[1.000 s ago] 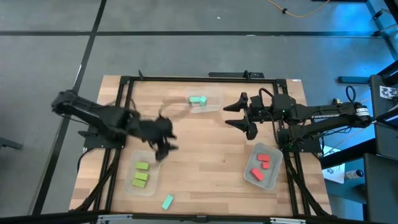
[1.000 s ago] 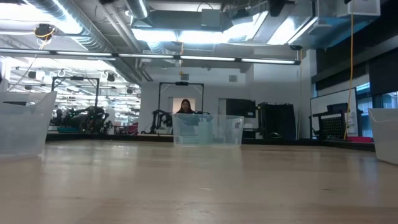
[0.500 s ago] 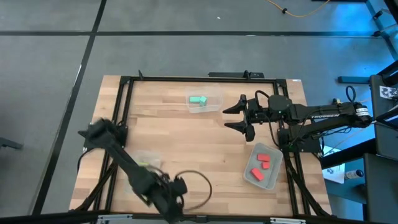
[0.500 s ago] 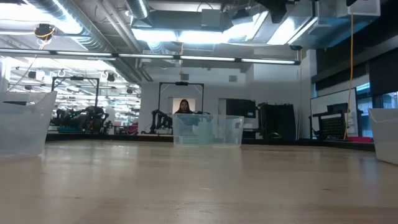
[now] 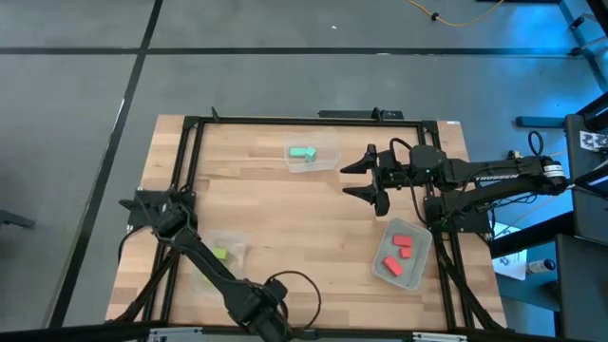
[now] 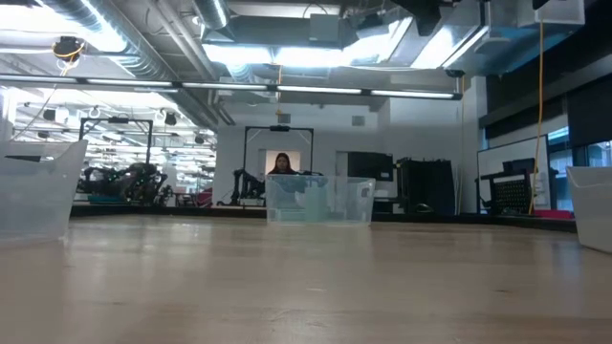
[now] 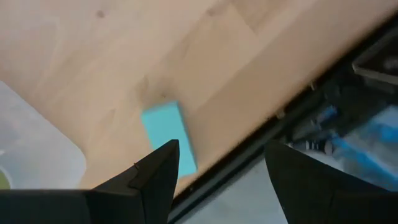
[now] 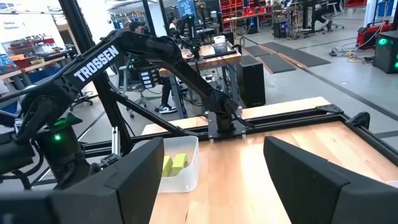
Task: Sort & place blocks by color
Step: Put the blue block into the top transparent bin
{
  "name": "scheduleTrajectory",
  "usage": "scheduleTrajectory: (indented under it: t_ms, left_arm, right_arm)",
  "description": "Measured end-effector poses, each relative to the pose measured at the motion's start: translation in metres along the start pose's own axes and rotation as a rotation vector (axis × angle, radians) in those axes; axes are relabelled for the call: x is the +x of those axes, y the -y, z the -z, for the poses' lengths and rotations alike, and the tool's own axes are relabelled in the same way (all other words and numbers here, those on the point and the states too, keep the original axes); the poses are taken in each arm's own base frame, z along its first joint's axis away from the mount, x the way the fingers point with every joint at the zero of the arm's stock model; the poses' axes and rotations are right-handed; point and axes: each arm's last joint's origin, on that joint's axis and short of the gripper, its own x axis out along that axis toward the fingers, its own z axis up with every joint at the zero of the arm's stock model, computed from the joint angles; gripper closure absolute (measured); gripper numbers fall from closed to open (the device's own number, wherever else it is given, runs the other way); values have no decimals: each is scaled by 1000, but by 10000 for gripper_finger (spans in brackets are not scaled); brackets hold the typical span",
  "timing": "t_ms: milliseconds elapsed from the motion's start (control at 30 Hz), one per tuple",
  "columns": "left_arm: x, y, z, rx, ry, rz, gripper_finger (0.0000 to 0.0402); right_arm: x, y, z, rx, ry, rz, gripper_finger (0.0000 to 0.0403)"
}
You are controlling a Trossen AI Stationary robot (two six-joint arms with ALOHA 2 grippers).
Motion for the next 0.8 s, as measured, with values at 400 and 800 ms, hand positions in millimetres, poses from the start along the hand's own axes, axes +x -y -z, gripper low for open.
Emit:
scheduleTrajectory:
  t_ms: [400,800]
  left_arm:
    - [9,-7,11,-61,19,-39,173]
    - [13,-11,-1,-174,30,-91,173]
  right_arm:
    - [0,0,1,7,-6,2,124]
    - [0,0,1,6,-7,2,124]
